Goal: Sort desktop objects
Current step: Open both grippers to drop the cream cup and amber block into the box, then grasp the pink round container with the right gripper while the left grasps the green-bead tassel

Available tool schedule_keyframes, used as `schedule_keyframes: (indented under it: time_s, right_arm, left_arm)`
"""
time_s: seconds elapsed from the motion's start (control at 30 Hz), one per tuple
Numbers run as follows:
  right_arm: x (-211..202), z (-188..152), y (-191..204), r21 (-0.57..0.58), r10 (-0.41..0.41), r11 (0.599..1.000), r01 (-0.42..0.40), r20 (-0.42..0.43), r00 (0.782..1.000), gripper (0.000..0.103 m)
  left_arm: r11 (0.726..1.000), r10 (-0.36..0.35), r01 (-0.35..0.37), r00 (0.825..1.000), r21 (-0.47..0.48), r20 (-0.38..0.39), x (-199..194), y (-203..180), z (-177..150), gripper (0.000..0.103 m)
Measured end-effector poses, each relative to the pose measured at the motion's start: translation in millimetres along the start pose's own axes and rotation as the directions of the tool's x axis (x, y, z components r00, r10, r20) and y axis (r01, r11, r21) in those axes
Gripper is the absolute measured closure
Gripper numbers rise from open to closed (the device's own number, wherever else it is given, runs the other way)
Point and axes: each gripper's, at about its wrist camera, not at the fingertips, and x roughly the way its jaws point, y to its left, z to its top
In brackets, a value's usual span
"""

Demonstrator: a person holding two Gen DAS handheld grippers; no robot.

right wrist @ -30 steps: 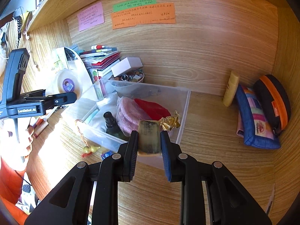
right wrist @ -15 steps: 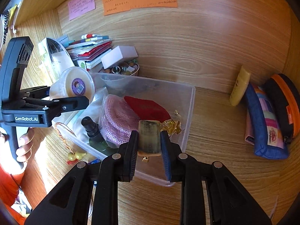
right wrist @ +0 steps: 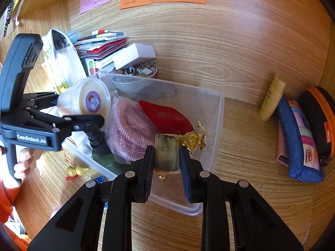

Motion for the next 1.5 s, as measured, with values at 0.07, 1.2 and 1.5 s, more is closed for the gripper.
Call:
schedule_keyframes:
  time_s: [0.07,1.2,1.5]
  right_arm:
    - [0,0,-1,0.004,0.004,1.0,-0.004,0.002,1.0,0.081]
    - [-44,-3,8,0.01,-0.011,1.0,0.01,0.074,0.997,0.032]
    - [-62,-21,25,-0.019,0.009,1.0,-0.007,0.059,0.998,0.031]
  left_arm:
    - [1.0,0.009,-0.009,1.0,0.014,-0.002,1,-3,-1,0.015]
    - [0.995,0.088,-0.092,0.991,0.039,0.097,-53,-13,-15,0.009]
    - [0.991,0.133,-0.134,0.988,0.013,0.079,-68,-5,-37,0.009]
